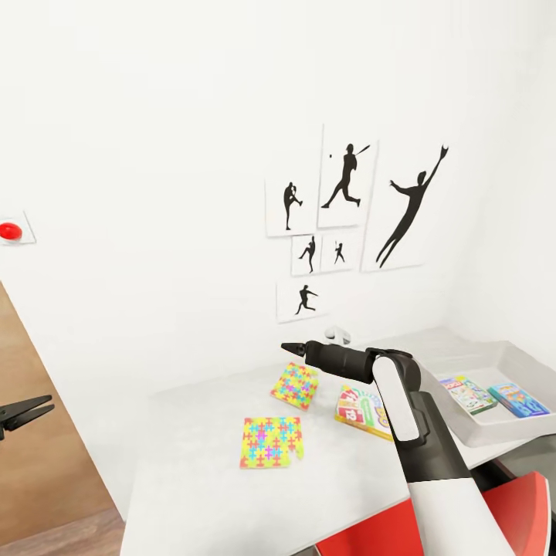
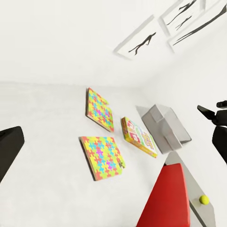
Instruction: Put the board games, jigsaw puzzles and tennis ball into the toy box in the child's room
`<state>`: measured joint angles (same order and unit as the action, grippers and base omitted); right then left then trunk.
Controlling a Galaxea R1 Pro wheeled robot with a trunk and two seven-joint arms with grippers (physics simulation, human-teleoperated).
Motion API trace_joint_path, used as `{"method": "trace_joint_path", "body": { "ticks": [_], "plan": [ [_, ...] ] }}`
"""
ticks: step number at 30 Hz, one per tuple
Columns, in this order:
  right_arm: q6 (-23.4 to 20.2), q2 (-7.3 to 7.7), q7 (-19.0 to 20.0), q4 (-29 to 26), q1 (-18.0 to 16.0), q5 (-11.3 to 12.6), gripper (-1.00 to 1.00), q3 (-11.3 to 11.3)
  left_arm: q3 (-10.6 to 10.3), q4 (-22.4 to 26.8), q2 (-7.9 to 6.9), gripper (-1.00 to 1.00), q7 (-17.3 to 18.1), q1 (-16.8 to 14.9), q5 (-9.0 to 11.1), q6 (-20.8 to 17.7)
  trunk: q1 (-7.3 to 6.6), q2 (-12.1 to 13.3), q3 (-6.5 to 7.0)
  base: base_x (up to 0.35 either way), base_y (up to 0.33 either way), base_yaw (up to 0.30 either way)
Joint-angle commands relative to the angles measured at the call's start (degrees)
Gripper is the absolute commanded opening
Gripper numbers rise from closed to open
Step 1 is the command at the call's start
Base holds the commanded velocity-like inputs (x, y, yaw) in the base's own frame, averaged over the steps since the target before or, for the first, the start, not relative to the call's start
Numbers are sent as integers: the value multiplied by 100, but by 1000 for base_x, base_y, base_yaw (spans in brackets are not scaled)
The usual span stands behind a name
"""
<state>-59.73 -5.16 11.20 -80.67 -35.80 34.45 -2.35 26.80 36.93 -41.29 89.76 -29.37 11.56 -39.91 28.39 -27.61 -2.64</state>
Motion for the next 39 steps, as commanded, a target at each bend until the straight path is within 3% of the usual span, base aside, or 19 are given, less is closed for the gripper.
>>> {"method": "trace_joint_path", "body": {
  "ticks": [1, 11, 16, 22, 26, 28, 33, 39],
  "plan": [
    [-21, -3, 55, 0, -6, -58, 100, 7, 1, -1, -1, 100, 24, -6, -5, -61, 3, -12, -13, 16, 9, 0],
    [-9, -9, 6, 20, -6, -66, 100, -2, 1, -1, -1, 100, 24, -7, -5, -61, 3, -12, -13, 5, 3, 0],
    [-8, -12, -223, 37, -11, -56, 100, -5, 3, -1, -1, 100, 24, -7, -5, -61, 3, -12, -13, 0, 0, 0],
    [-2, -91, -1047, 293, -92, -31, 100, -173, 7, -1, -1, 100, 24, -7, -5, -61, 3, -12, -13, 0, 0, 0],
    [-7, -295, -1619, 661, -312, -25, 100, -254, 7, -1, -1, 100, 24, -5, -5, -61, 3, -12, -13, 0, 0, 0],
    [-2, -469, -2007, 1023, -526, -26, 100, -289, 9, -1, -1, 100, 24, -6, -5, -61, 3, -12, -13, 0, 0, 0],
    [90, -483, -2564, 1780, -1001, -30, 100, -321, 9, -1, -1, 100, 24, -7, -8, -61, 3, -12, -13, 0, 0, 0],
    [522, -483, -3005, 2758, -1545, -6, 100, -406, 10, -1, -1, 100, 24, -6, -12, -61, 3, -12, -13, 0, 17, 0]
  ]
}}
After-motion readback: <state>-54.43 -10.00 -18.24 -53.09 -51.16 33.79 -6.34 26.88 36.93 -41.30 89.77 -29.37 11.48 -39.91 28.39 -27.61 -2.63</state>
